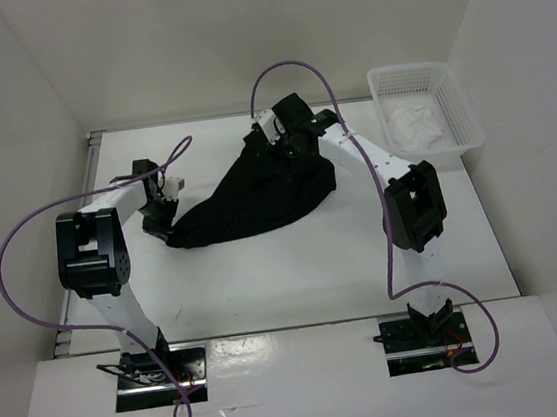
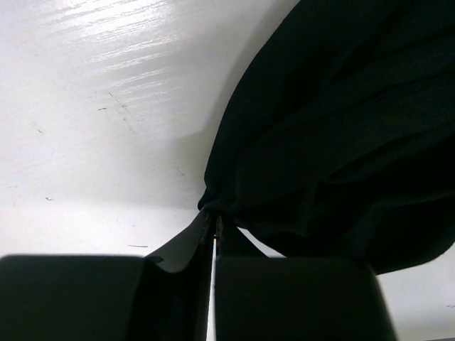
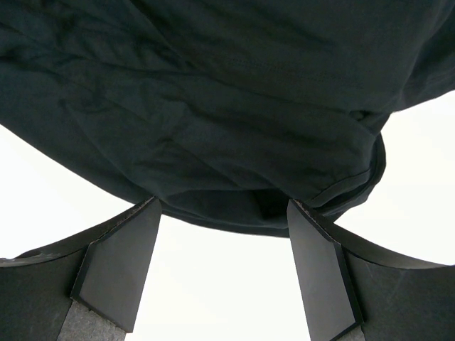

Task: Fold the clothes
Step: Flatten the tank top out

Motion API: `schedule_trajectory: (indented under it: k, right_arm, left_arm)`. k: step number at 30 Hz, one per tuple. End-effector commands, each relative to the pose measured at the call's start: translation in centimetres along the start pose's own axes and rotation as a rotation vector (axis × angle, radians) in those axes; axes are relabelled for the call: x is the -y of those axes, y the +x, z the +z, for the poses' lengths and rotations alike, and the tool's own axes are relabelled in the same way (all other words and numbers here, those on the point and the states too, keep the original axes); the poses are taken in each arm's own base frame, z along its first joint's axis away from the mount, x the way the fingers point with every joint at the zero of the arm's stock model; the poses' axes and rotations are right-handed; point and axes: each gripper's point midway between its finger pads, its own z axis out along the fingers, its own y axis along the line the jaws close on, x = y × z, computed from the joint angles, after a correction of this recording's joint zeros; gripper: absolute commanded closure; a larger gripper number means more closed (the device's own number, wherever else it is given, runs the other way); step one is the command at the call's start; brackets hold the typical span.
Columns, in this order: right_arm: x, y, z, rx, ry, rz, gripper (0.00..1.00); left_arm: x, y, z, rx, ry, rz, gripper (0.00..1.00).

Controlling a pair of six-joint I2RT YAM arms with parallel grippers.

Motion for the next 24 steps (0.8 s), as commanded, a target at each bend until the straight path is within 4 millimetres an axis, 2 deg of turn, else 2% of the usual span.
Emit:
schedule_trajectory:
  k: [1, 2, 4, 5, 7, 8, 10, 11, 15, 20, 22, 24]
  right_arm:
    - [0.9, -1.2, -1.9, 0.067, 0.036, -0.003, 0.2]
    - [0.7, -0.4, -1.3, 0.048, 0.031, -0.002, 0.2]
    - [2.4, 0.6, -0.8, 0.036, 0.071, 0.021, 0.2]
    - [2.6, 1.6, -0.3, 0.019, 0.073, 0.044, 0.2]
    - [4.4, 2.6, 0.0, 0.012, 0.105, 0.084, 0.2]
    - [4.7, 3.4, 0.3, 0.0, 0.108, 0.109, 0.2]
    - [6.0, 4.1, 0.5, 0.003, 0.128, 0.145, 0.2]
    - [6.0, 4.4, 0.9, -0.007, 0.125, 0.146, 0.2]
    - [7.2, 4.8, 1.6, -0.009, 0.147, 0.174, 0.2]
    - [6.8, 5.4, 4.0, -0.039, 0.113, 0.188, 0.2]
    - [7.0, 3.9, 4.7, -0.007, 0.097, 0.207, 0.21]
    - [8.6, 3.1, 4.5, 0.029, 0.122, 0.252, 0.21]
  left_arm:
    - [1.0, 0.2, 0.6, -0.027, 0.05, -0.015, 1.0]
    - [0.9, -0.2, 0.5, -0.017, 0.048, -0.014, 1.0]
    - [1.0, -0.9, -0.9, 0.001, 0.056, -0.013, 1.0]
    - [0.8, -2.4, -2.3, 0.048, 0.044, -0.008, 1.0]
    - [0.6, -3.7, -4.3, 0.089, 0.034, -0.004, 1.0]
    - [0.3, -5.3, -6.2, 0.151, 0.019, 0.002, 1.0]
    - [0.2, -6.3, -8.0, 0.187, 0.01, 0.005, 1.0]
    - [0.1, -6.8, -8.9, 0.207, 0.005, 0.007, 1.0]
    - [0.0, -7.9, -11.5, 0.25, -0.005, 0.012, 1.0]
    - [0.2, -8.6, -13.5, 0.291, -0.006, 0.017, 1.0]
    - [0.2, -8.6, -14.7, 0.321, -0.013, 0.02, 1.0]
    - [0.1, -8.3, -14.7, 0.317, -0.025, 0.018, 1.0]
